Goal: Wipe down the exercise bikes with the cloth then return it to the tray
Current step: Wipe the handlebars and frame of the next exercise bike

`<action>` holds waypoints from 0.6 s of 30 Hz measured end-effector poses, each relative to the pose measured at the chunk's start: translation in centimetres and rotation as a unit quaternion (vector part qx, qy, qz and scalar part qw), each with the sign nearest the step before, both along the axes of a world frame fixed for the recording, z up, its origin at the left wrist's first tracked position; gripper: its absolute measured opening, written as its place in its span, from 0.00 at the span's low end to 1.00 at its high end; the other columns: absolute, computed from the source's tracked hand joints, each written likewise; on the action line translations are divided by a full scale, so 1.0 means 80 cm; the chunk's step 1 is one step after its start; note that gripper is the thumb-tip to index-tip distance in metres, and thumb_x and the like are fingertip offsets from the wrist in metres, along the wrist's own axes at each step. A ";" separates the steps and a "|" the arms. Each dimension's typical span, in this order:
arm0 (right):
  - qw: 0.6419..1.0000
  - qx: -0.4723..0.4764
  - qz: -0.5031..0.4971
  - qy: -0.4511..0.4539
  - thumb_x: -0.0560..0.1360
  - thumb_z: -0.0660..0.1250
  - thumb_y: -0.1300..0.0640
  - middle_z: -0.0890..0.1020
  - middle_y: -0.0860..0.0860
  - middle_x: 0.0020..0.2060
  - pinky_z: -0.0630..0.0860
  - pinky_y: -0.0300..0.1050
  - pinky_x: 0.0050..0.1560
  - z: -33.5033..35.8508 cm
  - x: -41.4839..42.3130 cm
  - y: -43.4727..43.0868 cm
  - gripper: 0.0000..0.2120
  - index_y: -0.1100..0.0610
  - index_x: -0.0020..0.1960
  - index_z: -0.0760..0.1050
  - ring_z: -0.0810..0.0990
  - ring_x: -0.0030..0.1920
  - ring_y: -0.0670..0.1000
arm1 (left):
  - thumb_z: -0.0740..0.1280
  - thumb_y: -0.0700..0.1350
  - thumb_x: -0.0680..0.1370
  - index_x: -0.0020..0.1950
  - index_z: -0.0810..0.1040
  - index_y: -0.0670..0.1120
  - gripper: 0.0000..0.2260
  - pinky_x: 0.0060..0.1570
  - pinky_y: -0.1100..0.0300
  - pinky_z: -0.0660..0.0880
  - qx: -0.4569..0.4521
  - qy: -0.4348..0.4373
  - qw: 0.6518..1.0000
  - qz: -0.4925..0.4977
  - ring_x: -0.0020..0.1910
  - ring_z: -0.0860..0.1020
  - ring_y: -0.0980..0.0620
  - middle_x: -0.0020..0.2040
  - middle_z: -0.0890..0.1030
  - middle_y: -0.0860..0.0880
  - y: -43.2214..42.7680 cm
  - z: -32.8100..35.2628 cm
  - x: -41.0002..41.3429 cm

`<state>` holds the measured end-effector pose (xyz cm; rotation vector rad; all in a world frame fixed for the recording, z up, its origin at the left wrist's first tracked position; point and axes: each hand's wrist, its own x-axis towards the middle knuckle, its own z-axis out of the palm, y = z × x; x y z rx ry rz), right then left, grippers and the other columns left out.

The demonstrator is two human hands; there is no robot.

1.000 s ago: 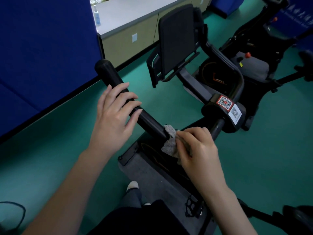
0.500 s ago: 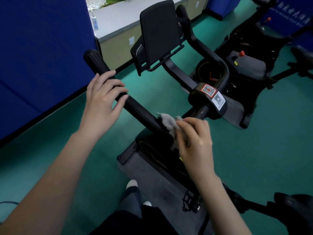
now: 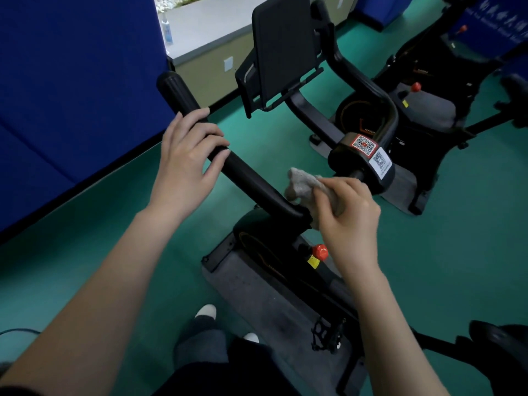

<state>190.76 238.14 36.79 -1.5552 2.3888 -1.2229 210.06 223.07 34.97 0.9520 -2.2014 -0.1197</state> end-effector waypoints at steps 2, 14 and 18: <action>0.999 0.017 0.031 -0.033 0.75 0.67 0.59 0.81 0.50 0.46 0.71 0.41 0.53 0.014 0.011 -0.029 0.07 0.57 0.50 0.82 0.78 0.50 0.50 | 0.63 0.46 0.79 0.52 0.80 0.42 0.09 0.74 0.55 0.47 -0.001 0.003 1.000 -0.004 0.70 0.65 0.50 0.54 0.79 0.48 0.000 -0.001 0.000; 0.946 0.282 0.135 -0.087 0.77 0.63 0.57 0.80 0.50 0.31 0.71 0.36 0.37 0.036 0.025 -0.105 0.08 0.57 0.44 0.80 0.76 0.34 0.44 | 0.63 0.46 0.80 0.51 0.80 0.43 0.09 0.73 0.53 0.51 -0.029 -0.008 0.999 -0.024 0.69 0.67 0.48 0.53 0.80 0.48 -0.010 -0.006 0.007; 0.932 0.330 0.133 -0.071 0.76 0.64 0.59 0.79 0.51 0.30 0.79 0.46 0.42 0.043 0.005 -0.068 0.11 0.55 0.36 0.77 0.78 0.32 0.48 | 0.63 0.46 0.80 0.51 0.80 0.43 0.09 0.73 0.53 0.51 -0.030 0.000 0.999 -0.027 0.68 0.67 0.48 0.53 0.80 0.48 -0.011 -0.007 0.007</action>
